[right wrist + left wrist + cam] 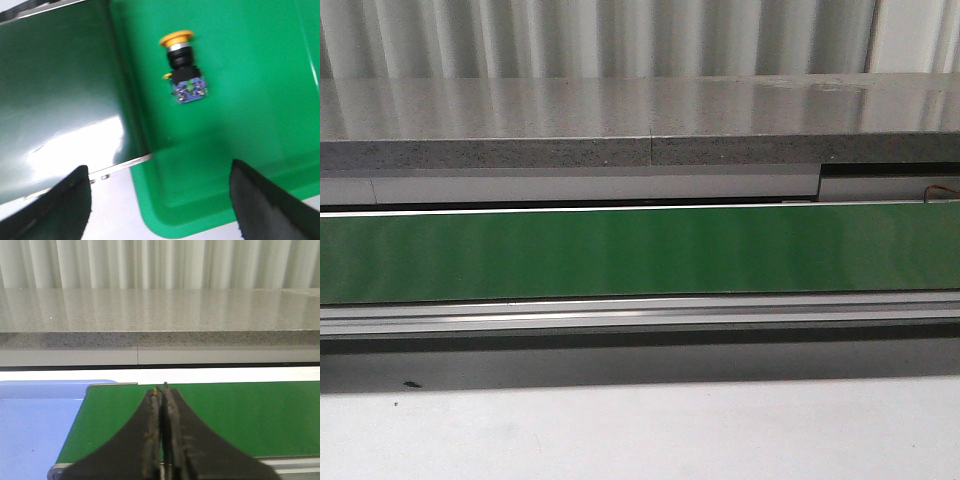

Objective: Move button from right to left
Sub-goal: 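Close the right gripper around the yellow button's blue base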

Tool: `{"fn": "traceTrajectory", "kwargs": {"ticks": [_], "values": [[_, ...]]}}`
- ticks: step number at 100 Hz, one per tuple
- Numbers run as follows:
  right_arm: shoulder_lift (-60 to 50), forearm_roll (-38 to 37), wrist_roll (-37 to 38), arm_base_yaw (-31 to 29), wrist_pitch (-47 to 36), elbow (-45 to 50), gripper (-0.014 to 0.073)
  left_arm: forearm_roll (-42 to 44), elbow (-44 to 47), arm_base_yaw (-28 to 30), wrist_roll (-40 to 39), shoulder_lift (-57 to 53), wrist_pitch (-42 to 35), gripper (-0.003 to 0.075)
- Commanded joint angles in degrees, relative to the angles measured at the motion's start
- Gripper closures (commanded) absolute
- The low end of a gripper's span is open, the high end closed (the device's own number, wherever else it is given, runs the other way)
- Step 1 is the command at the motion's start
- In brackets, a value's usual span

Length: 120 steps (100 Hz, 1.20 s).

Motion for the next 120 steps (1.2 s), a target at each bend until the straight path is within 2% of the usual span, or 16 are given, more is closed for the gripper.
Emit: {"fn": "traceTrajectory", "kwargs": {"ticks": [1,23,45,63,89,94,109,112,120], "values": [[1.9,-0.6,-0.4,-3.6,-2.2,-3.2,0.0032,-0.4,2.3,0.0,-0.4,-1.8,-4.1,0.0741],[11.9,-0.5,-3.4,-7.9,-0.3,-8.6,0.0032,-0.4,2.3,0.0,-0.4,-1.8,-4.1,0.0741],[23.0,0.0,-10.7,-7.9,0.0,-13.9,0.0032,-0.4,2.3,0.0,-0.4,-1.8,-4.1,0.0741],[30.0,4.7,-16.6,-7.9,0.5,-17.4,0.0032,-0.4,2.3,0.0,-0.4,-1.8,-4.1,0.0741],[35.6,5.6,-18.3,-7.8,-0.7,-18.7,0.0039,-0.4,2.3,0.0,-0.4,-1.8,-4.1,0.0741],[35.8,5.5,-18.3,-7.8,-0.9,-18.8,0.0083,-0.4,2.3,0.0,-0.4,-1.8,-4.1,0.0741],[35.8,5.6,-18.3,-7.8,-1.4,-18.9,0.036,-0.4,2.3,0.0,-0.4,-1.8,-4.1,0.0741],[35.8,5.6,-18.3,-7.8,-1.5,-18.9,0.039,-0.4,2.3,0.0,-0.4,-1.8,-4.1,0.0741],[35.5,5.5,-18.3,-7.8,-1.5,-19.0,0.0391,-0.4,2.3,0.0,-0.4,-1.8,-4.1,0.0741]]}}
